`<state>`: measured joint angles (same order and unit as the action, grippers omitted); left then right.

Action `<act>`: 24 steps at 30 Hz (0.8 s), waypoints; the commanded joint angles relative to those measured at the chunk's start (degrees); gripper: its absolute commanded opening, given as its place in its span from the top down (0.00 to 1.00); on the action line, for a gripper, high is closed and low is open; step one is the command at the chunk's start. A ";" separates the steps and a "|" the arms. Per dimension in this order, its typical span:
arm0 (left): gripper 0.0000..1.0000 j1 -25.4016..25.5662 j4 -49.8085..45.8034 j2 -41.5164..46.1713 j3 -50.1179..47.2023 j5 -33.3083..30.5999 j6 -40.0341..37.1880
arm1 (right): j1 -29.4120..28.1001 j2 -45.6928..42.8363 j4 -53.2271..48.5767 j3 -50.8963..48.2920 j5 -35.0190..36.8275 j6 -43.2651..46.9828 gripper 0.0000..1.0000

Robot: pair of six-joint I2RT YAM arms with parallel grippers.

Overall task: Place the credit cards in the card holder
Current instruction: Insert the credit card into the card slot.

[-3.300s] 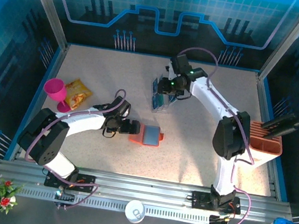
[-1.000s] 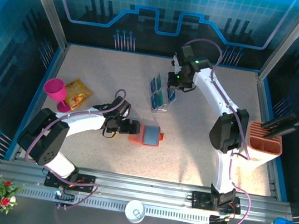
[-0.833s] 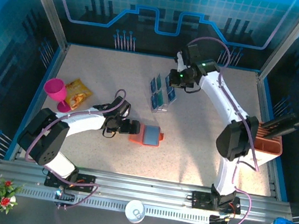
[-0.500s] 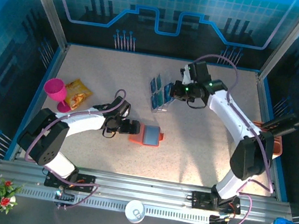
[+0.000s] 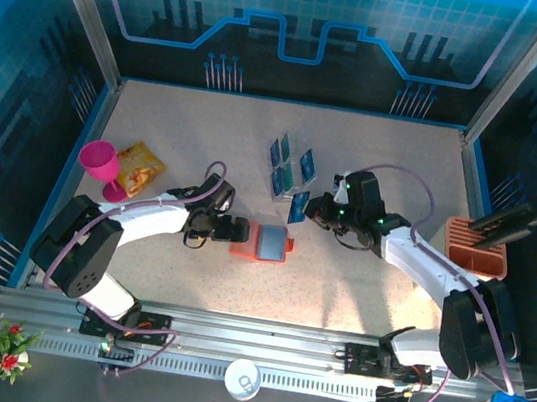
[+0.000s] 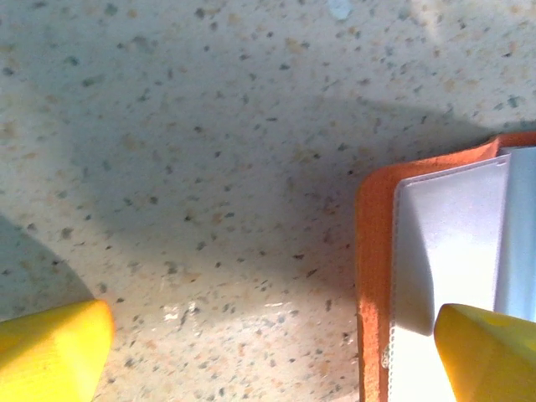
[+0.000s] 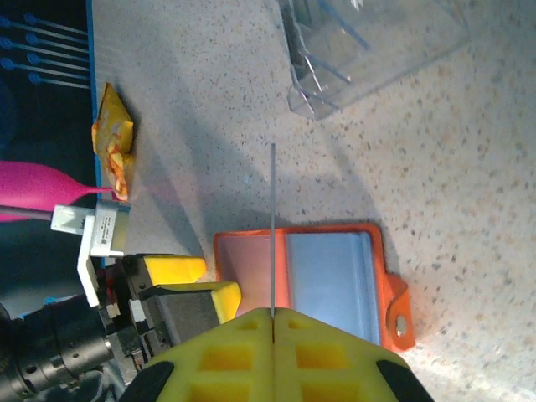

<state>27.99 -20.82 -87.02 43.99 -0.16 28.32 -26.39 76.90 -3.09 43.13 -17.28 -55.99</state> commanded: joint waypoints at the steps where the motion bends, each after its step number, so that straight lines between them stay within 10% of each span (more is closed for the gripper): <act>1: 0.01 0.12 -4.55 1.44 1.27 -2.46 -1.07 | -1.08 -2.45 5.87 -3.00 -1.23 -8.05 1.00; 24: 0.01 0.14 -7.57 1.35 2.21 -5.36 -2.83 | -5.17 7.73 23.90 -7.39 -8.91 1.05 1.00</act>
<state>27.99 -26.74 -85.30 44.64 -5.15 26.81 -30.33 83.05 14.31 36.36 -24.58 -57.54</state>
